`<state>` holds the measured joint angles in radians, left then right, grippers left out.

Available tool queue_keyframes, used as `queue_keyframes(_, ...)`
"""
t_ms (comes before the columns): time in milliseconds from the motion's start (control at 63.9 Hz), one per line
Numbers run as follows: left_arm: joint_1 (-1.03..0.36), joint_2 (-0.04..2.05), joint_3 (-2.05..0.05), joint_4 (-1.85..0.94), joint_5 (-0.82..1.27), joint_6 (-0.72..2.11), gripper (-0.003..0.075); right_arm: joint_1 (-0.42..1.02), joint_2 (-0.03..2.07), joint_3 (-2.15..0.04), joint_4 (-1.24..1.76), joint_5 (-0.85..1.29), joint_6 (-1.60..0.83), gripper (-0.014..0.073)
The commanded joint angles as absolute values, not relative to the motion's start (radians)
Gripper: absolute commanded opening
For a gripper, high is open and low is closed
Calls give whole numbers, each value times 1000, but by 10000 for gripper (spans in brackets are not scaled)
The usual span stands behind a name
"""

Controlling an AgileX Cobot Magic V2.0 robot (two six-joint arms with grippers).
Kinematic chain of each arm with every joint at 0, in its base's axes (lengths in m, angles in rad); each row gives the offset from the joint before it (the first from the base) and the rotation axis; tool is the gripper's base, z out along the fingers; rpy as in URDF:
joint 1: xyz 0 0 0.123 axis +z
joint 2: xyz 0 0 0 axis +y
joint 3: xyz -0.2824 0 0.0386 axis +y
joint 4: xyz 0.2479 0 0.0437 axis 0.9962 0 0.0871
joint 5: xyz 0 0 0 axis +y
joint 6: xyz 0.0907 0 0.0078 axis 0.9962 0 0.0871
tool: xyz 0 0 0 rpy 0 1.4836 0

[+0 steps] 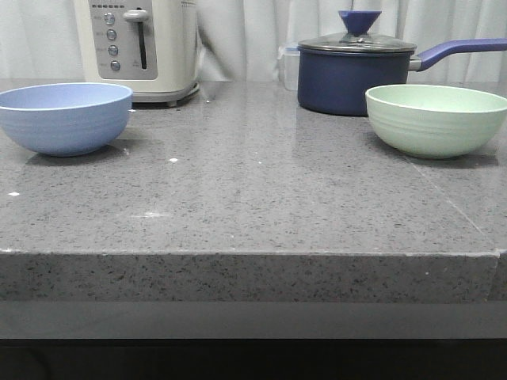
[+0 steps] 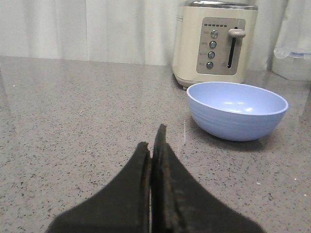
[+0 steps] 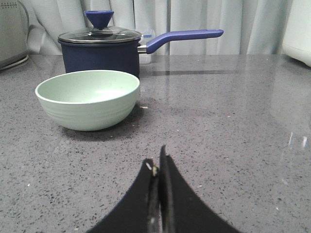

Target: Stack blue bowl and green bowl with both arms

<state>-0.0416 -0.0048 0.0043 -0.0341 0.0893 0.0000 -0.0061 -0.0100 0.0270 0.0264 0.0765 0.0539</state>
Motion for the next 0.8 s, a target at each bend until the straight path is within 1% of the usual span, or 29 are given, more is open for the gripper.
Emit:
queue_keyframes(0,-41,-21,11,-44,0,0,-20,-11,-30,11,15,-12,51,-65)
queue_keyframes(673,-41,-21,11,-44,0,0,-20,-11,-30,11,15,-13,51,-65)
queue_keyframes(782,-41,-21,11,-44,-27,0,-20,-11,-30,11,15,-11,51,-65)
